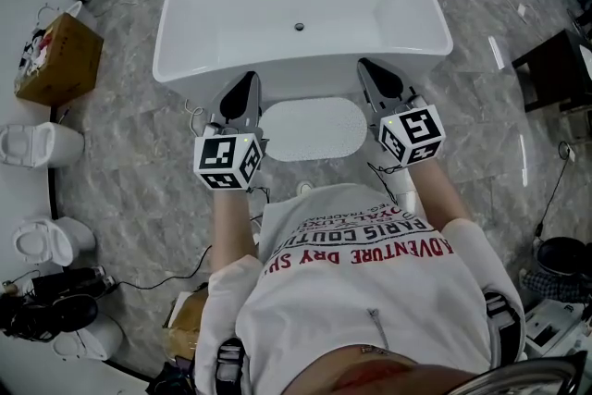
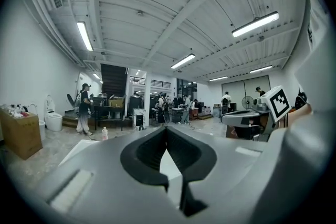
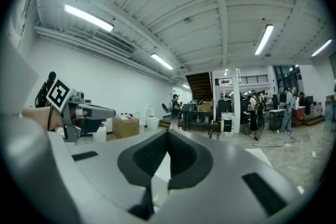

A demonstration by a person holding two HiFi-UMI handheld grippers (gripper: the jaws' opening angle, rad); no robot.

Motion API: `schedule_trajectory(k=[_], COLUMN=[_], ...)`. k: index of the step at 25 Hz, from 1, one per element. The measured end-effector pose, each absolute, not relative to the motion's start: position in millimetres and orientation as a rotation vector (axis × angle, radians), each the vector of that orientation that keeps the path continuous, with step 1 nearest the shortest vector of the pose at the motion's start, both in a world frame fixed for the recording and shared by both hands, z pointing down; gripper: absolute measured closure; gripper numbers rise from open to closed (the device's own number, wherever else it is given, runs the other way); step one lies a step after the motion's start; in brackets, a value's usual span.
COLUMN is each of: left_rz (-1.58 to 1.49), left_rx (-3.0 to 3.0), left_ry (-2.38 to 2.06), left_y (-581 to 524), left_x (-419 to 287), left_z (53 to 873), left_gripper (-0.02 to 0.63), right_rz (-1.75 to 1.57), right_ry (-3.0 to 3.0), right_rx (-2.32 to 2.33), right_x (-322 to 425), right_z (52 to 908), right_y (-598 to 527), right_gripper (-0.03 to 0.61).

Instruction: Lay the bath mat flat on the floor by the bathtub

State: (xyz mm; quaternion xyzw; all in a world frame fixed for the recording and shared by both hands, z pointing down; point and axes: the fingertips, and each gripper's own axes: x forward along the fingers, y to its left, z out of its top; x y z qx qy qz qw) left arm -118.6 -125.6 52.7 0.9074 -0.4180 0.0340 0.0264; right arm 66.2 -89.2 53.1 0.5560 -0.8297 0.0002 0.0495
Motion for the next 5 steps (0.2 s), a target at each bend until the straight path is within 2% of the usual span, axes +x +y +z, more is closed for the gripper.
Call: schedule_trajectory(k=[5], left_rz=[0.121], left_rx=[2.798], left_ry=[-1.312], left_y=[-130.3], left_x=[-128.4], left_z=[57.0], left_gripper=[0.601], right_rz=[-0.014], right_ry=[-2.519], right_rx=[1.677], right_x=[56.1], right_z=[57.8], right_y=[-91.6], right_gripper=[0.571])
